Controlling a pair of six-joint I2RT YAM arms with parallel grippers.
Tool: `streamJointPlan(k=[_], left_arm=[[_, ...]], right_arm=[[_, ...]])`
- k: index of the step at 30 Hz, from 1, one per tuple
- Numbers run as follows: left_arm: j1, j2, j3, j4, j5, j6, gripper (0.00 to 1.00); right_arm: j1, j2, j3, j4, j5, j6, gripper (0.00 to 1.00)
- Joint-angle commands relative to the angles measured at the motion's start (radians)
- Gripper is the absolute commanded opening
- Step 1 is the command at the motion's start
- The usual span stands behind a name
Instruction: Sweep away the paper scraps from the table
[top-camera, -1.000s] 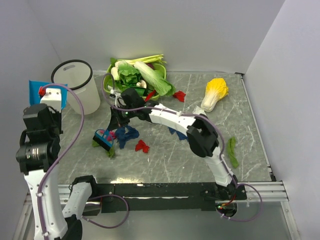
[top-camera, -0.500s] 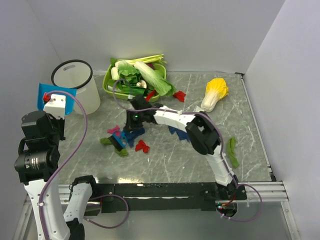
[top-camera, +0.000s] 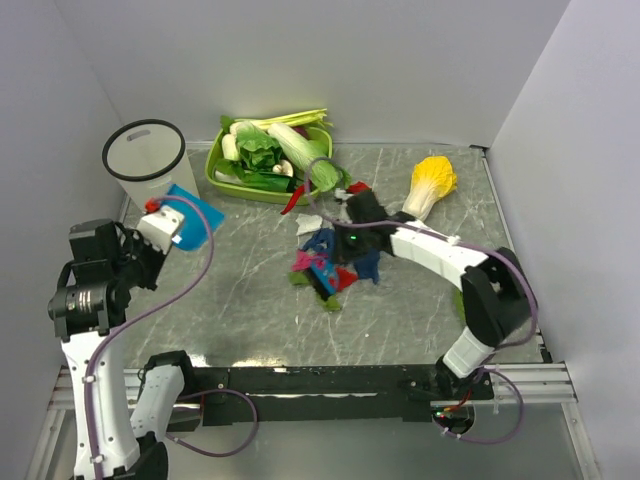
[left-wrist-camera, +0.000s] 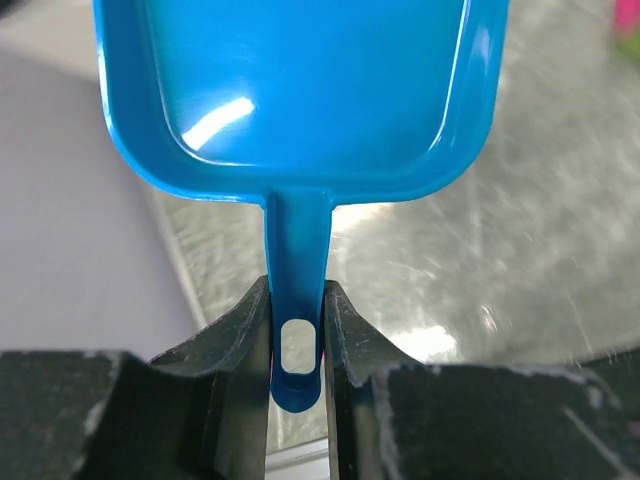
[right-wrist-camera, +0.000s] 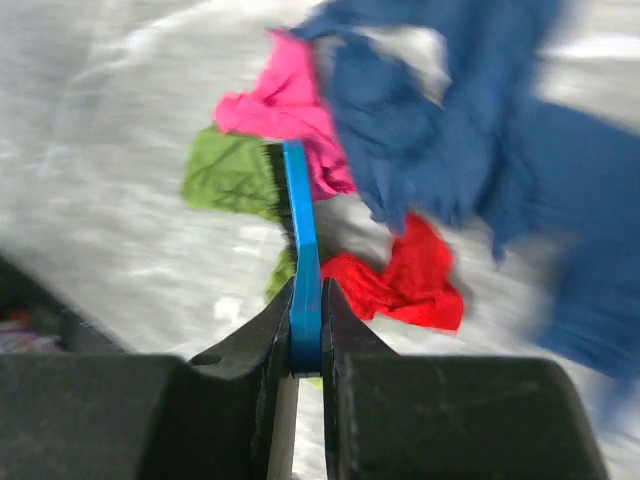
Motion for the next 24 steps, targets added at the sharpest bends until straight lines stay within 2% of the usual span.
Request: streamJointPlan(k=[1, 2, 4, 5, 6, 8, 10, 13, 14, 18, 21, 24], left_arm=[[0.005, 0.025, -0.031, -0.117, 0.216, 0.193, 0.01], [0.002, 0.028, -0.040, -0.137, 0.253, 0.251, 0.01], [0.004, 0.037, -0.076, -0.178, 0.279, 0.297, 0.01], [0.002, 0.040, -0.087, -0.191, 0.305, 0.344, 0.01], [0.001, 0.045, -0.100, -0.192, 0.313, 0.363, 0.01], [-0.024, 0.071, -0.126, -0.173, 0.338, 0.406, 0.01], [-0.071, 0.117, -0.130, -0.128, 0.321, 0.382, 0.01], [-0.255, 0.187, -0.130, -0.068, 0.234, 0.290, 0.01], [-0.357, 0.203, -0.135, -0.039, 0.205, 0.232, 0.01], [-0.537, 0.287, -0.195, 0.031, 0.058, 0.124, 0.01], [-0.610, 0.348, -0.227, 0.071, -0.021, 0.092, 0.01], [-0.642, 0.368, -0.262, 0.152, -0.066, 0.069, 0.01]], right_arm=[[-0.107, -0.144, -0.136, -0.046, 0.068, -0.203, 0.00], [-0.120, -0.173, -0.159, -0.039, -0.016, -0.250, 0.00], [-0.131, -0.250, -0.156, -0.064, -0.088, -0.321, 0.00], [-0.128, -0.275, -0.139, -0.080, -0.148, -0.405, 0.00], [-0.128, -0.329, -0.135, -0.100, -0.147, -0.430, 0.00], [-0.128, -0.391, -0.137, -0.132, -0.074, -0.432, 0.00], [-0.131, -0.480, -0.151, -0.158, -0.003, -0.422, 0.00], [-0.131, -0.592, -0.180, -0.176, 0.046, -0.433, 0.00], [-0.132, -0.635, -0.190, -0.181, 0.077, -0.429, 0.00], [-0.131, -0.664, -0.171, -0.216, 0.307, -0.415, 0.00], [-0.132, -0.651, -0.167, -0.236, 0.342, -0.451, 0.00], [-0.131, -0.617, -0.176, -0.264, 0.301, -0.473, 0.00]])
